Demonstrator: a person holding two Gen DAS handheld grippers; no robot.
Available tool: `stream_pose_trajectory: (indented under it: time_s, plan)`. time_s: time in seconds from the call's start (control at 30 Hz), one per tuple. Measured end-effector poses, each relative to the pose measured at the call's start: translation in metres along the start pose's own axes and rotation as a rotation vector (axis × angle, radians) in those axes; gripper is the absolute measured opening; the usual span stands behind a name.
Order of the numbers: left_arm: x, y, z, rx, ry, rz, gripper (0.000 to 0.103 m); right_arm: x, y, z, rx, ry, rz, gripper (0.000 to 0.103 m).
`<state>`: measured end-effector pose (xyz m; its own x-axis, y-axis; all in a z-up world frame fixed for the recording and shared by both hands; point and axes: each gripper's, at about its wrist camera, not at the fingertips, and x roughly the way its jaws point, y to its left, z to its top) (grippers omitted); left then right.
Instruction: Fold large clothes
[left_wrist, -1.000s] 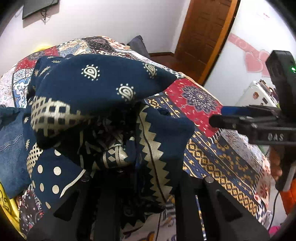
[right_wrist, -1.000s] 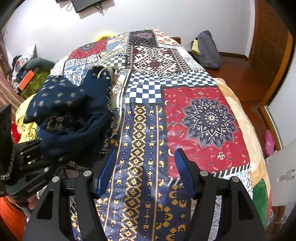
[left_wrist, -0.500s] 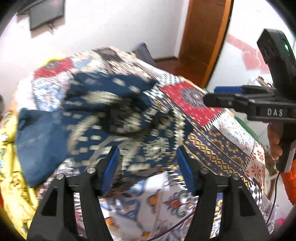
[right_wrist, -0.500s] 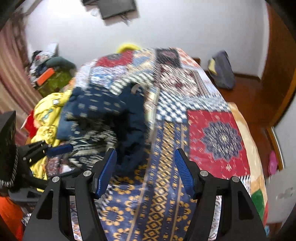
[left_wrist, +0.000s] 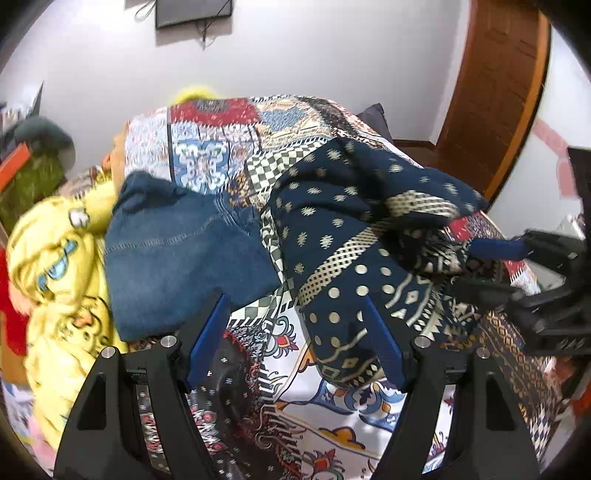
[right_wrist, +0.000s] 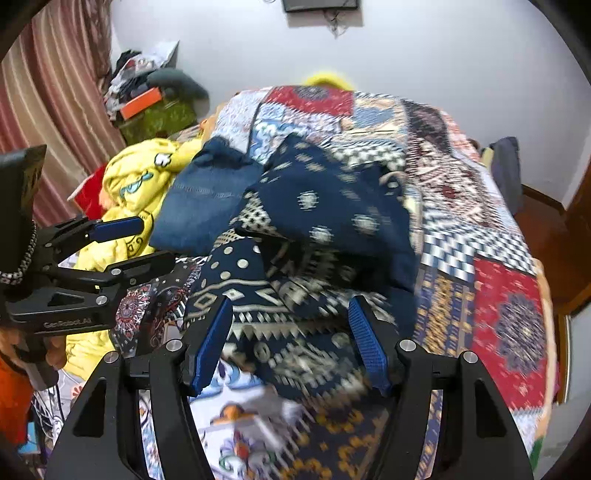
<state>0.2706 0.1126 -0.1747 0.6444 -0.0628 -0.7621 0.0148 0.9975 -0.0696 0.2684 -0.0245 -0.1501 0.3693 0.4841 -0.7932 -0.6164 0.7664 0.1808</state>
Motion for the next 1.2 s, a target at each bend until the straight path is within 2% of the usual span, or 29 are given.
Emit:
stream_pose_trajectory:
  time_s: [0.17,0.27,0.37,0.57,0.67,0.77,0.97,1.03,1.13,1.2]
  plan:
    - [0.025,-0.003,0.007,-0.035,0.026,-0.066,0.073,0.024,-0.014,0.006,0.019,0.027,-0.04,0.061]
    - [0.044,-0.009,0.01,-0.034,0.058,-0.06,0.073,0.021,-0.033,0.016,0.005,0.011,-0.116,0.061]
    - [0.055,-0.008,0.008,-0.055,0.066,-0.086,0.073,0.015,-0.057,0.025,0.021,-0.002,-0.183,0.061]
    - [0.054,-0.002,-0.001,-0.093,0.054,-0.083,0.077,-0.018,-0.122,0.031,0.226,-0.086,-0.312,0.061]
    - [0.051,0.0,-0.002,-0.102,0.055,-0.083,0.077,-0.038,-0.135,0.023,0.291,-0.104,-0.249,0.061]
    - [0.048,-0.002,0.001,-0.092,0.055,-0.07,0.077,-0.048,-0.122,0.017,0.27,-0.089,-0.191,0.061]
    - [0.038,-0.015,0.006,-0.104,0.046,-0.111,0.077,-0.036,-0.088,-0.004,0.232,-0.027,-0.045,0.061]
    - [0.032,-0.028,0.002,-0.069,0.031,-0.083,0.077,-0.022,-0.08,-0.02,0.24,0.026,-0.008,0.061]
    - [0.024,-0.046,-0.007,0.003,0.007,-0.027,0.077,-0.008,-0.072,-0.04,0.217,0.104,-0.016,0.061]
    - [0.022,-0.056,-0.015,0.047,0.012,-0.006,0.077,-0.007,-0.071,-0.053,0.209,0.118,-0.035,0.061]
